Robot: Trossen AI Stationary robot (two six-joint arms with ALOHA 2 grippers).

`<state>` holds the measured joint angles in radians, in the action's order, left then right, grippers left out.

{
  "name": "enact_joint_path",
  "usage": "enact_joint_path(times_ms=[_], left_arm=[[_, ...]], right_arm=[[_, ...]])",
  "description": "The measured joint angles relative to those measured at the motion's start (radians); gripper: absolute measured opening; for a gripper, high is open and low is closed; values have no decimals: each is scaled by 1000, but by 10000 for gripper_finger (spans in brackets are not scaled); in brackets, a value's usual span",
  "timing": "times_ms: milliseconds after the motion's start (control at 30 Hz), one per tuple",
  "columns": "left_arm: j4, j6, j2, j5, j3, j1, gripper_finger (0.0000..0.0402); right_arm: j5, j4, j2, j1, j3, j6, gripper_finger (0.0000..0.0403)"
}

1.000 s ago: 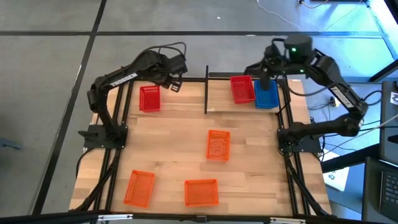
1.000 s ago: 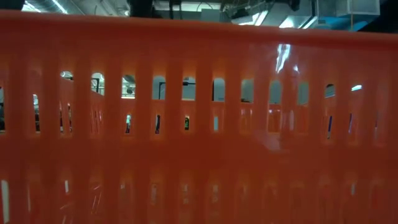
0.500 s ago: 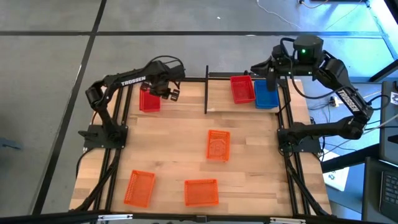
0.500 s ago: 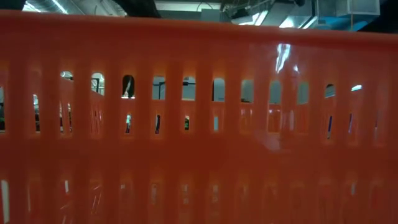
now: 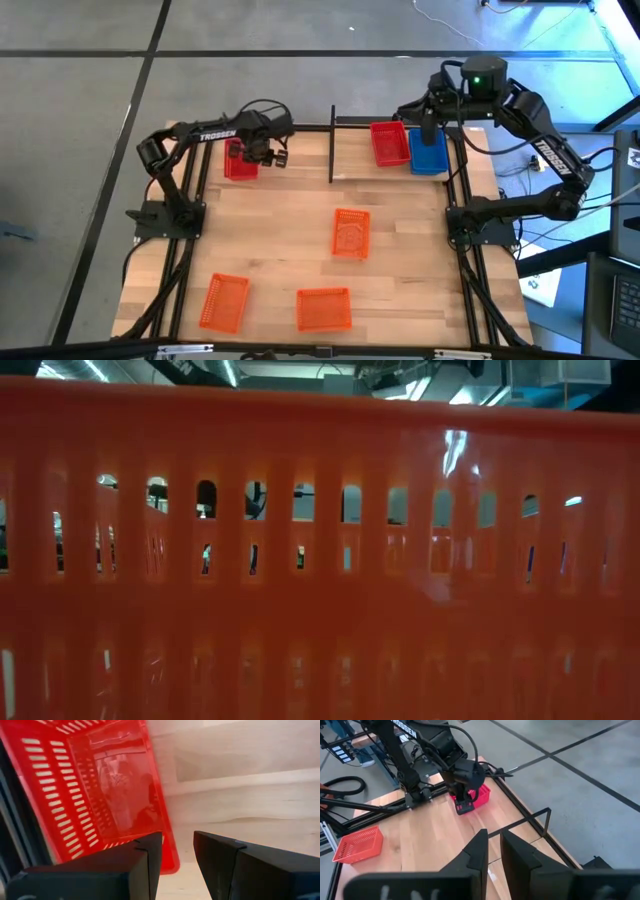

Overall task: Stack baskets on shelf by color
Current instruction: Stack the red basket on top of the stacked red basket on the shelf

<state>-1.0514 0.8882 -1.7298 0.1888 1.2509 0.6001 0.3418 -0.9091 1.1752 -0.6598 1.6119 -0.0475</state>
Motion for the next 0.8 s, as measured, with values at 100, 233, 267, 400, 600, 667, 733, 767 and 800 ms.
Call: enact_joint_path(times_ms=[100, 233, 267, 400, 600, 667, 733, 767, 800], left_arm=[[28, 6, 0, 7, -25, 0, 105], [24, 26, 0, 17, -45, 8, 105], [26, 26, 0, 25, -48, 9, 105], [51, 26, 0, 30, -76, 21, 105], [140, 22, 0, -1, -144, 33, 105], [144, 25, 0, 1, -149, 36, 105], [144, 25, 0, 3, -150, 37, 105], [148, 25, 0, 3, -150, 37, 105], [151, 25, 0, 3, -150, 37, 105]], right_arm=[[0, 0, 1, 0, 0, 0, 50], [0, 0, 1, 0, 0, -3, 50], [0, 0, 1, 0, 0, -3, 50], [0, 0, 1, 0, 0, -4, 50], [0, 0, 1, 0, 0, -4, 50], [0, 0, 1, 0, 0, -4, 50], [0, 0, 1, 0, 0, -4, 50], [0, 0, 1, 0, 0, -4, 50], [0, 0, 1, 0, 0, -4, 50]])
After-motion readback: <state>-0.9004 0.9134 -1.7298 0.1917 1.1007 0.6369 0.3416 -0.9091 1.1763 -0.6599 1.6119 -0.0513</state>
